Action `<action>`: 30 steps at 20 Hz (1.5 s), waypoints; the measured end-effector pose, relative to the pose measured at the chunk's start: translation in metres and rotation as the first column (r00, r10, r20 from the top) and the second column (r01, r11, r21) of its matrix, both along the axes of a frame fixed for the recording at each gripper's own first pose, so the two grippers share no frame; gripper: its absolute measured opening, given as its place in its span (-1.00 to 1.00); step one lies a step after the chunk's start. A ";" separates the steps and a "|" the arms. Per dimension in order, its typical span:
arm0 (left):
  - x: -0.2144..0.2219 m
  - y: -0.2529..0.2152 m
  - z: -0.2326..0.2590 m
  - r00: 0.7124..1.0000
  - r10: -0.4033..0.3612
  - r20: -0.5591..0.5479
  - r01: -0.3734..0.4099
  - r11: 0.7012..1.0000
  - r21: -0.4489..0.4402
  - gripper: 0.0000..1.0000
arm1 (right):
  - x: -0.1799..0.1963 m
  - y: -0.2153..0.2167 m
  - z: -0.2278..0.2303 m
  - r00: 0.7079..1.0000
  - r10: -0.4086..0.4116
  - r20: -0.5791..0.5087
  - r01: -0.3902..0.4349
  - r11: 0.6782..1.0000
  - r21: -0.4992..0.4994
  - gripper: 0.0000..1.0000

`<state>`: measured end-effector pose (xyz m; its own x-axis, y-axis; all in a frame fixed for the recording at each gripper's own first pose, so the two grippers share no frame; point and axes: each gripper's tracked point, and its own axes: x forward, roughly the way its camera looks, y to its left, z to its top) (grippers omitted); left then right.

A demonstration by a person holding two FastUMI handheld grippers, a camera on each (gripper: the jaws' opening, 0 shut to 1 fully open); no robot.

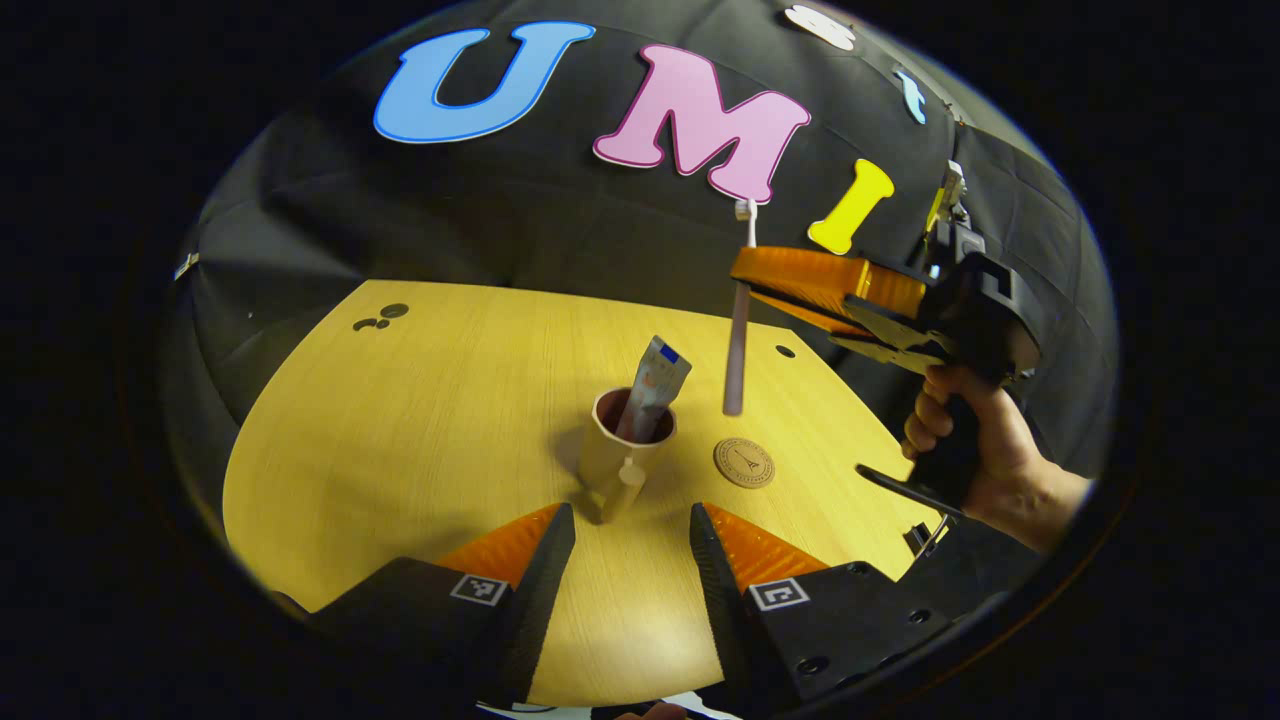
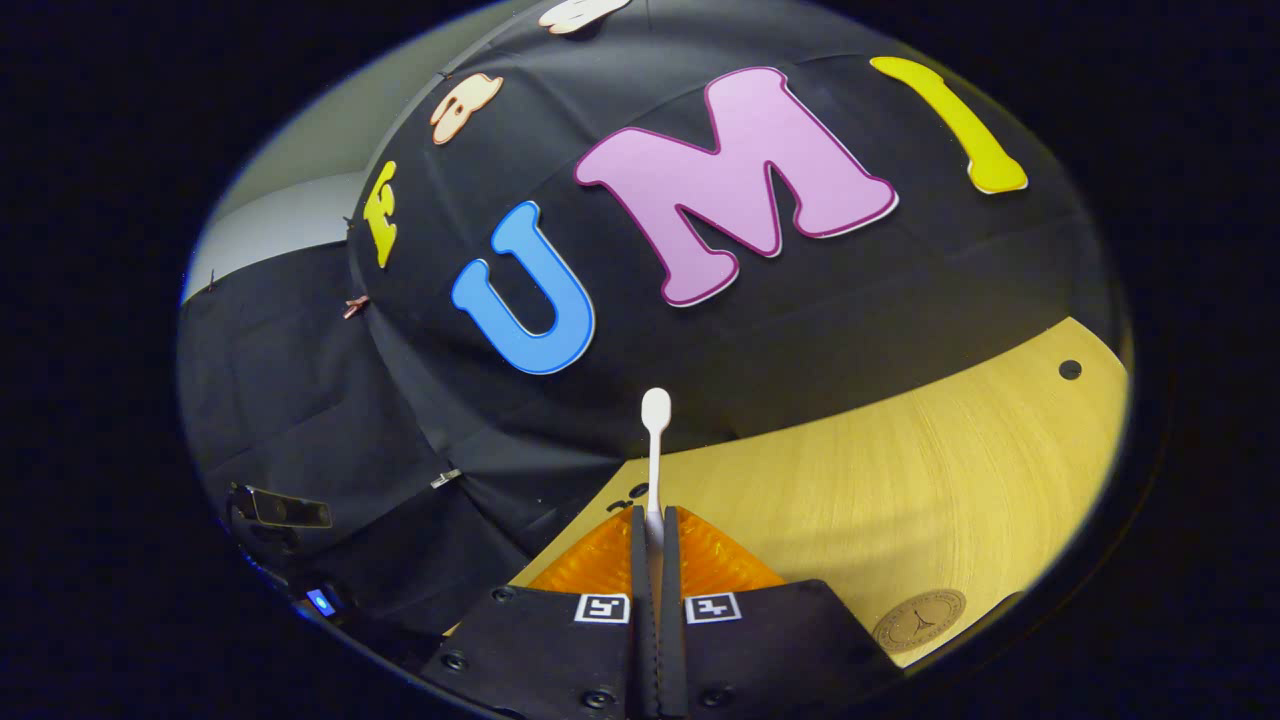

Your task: Put the toothbrush and toothpaste on the desktop into the cup, then pick up the cup and place it on the coaster on the desktop.

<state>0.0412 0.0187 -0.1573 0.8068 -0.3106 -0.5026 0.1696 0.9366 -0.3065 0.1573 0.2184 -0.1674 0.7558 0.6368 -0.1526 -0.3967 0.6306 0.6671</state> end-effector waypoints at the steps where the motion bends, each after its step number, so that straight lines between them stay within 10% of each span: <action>1: -0.005 0.000 -0.002 1.000 0.008 -0.004 -0.008 1.000 -0.009 0.45 | 0.002 0.009 0.004 0.999 0.020 0.035 -0.020 1.000 0.001 -0.89; 15: -0.049 0.019 -0.023 0.988 0.147 -0.046 -0.147 0.989 -0.006 0.45 | 0.010 0.074 -0.074 0.962 0.227 0.151 -0.187 0.952 -0.242 -0.89; 30: -0.048 0.006 -0.031 0.984 0.161 -0.076 -0.160 0.987 0.019 0.46 | -0.008 0.062 -0.069 0.962 0.266 0.067 -0.245 0.943 -0.225 -0.71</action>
